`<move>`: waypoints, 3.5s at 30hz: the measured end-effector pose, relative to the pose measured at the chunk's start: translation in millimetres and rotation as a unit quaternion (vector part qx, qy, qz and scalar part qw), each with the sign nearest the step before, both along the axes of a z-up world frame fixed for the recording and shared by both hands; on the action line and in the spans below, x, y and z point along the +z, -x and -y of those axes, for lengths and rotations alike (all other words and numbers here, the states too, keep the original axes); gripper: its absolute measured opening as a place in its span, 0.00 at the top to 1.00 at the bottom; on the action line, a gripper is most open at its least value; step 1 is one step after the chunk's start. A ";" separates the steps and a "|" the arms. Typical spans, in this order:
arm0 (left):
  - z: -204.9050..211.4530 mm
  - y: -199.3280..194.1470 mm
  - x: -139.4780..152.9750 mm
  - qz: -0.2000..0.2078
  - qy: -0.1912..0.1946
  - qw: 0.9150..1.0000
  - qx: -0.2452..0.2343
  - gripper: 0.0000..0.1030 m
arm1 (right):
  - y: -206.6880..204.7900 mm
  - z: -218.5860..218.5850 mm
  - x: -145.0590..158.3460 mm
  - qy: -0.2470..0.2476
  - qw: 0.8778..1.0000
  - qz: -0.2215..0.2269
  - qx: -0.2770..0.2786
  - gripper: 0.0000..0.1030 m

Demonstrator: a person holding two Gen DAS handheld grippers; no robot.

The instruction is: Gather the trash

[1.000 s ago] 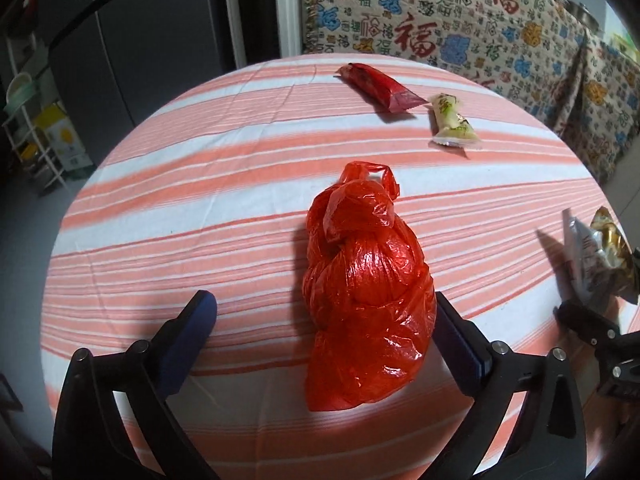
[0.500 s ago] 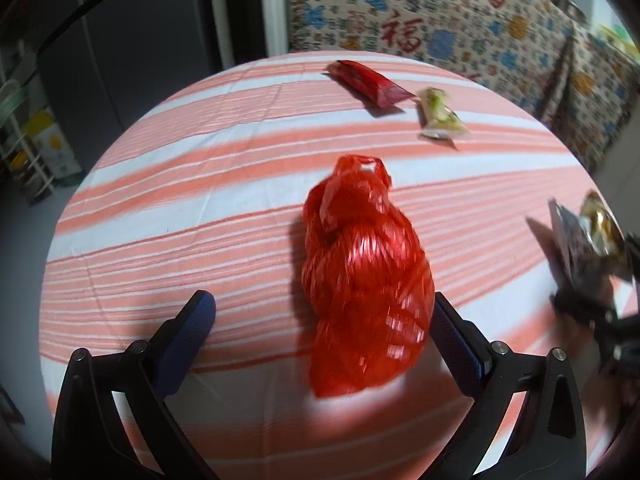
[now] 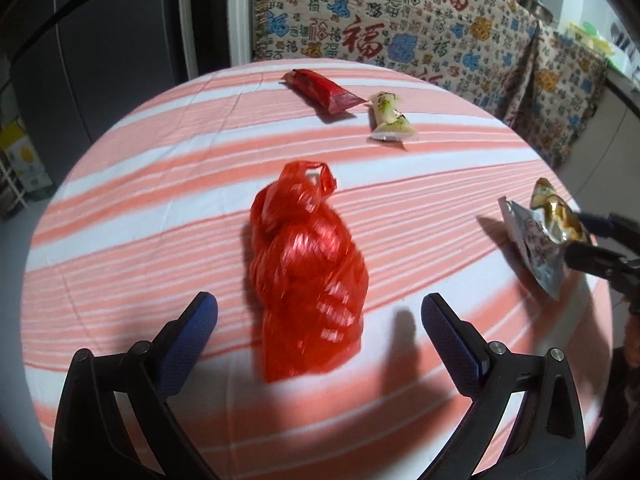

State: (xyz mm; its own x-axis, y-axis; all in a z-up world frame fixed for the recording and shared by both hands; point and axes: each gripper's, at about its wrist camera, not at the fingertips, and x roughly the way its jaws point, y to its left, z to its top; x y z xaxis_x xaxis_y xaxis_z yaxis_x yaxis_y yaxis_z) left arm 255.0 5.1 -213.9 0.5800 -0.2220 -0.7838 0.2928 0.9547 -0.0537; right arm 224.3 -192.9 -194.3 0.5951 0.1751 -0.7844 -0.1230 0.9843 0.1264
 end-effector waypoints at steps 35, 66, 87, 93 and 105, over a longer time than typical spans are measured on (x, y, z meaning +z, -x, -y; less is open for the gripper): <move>195.1 105.6 105.0 0.035 0.140 0.969 -0.199 0.72 | 144.3 162.4 91.5 0.011 0.987 0.044 -0.154 0.77; 477.2 95.7 -31.7 -0.100 0.118 0.943 -0.296 0.69 | 186.9 376.7 -38.7 -0.032 0.947 -0.048 -0.316 0.76; 430.5 102.2 27.9 -0.074 0.121 0.951 -0.275 0.28 | 193.5 364.4 8.6 0.018 0.939 0.070 -0.337 0.45; 337.3 107.1 69.9 0.000 0.082 0.964 -0.252 0.14 | 166.2 294.4 35.9 0.052 0.960 0.082 -0.263 0.44; 111.7 12.8 22.9 0.006 -0.036 0.999 -0.019 0.14 | 36.6 92.0 22.3 0.012 0.999 0.016 -0.046 0.44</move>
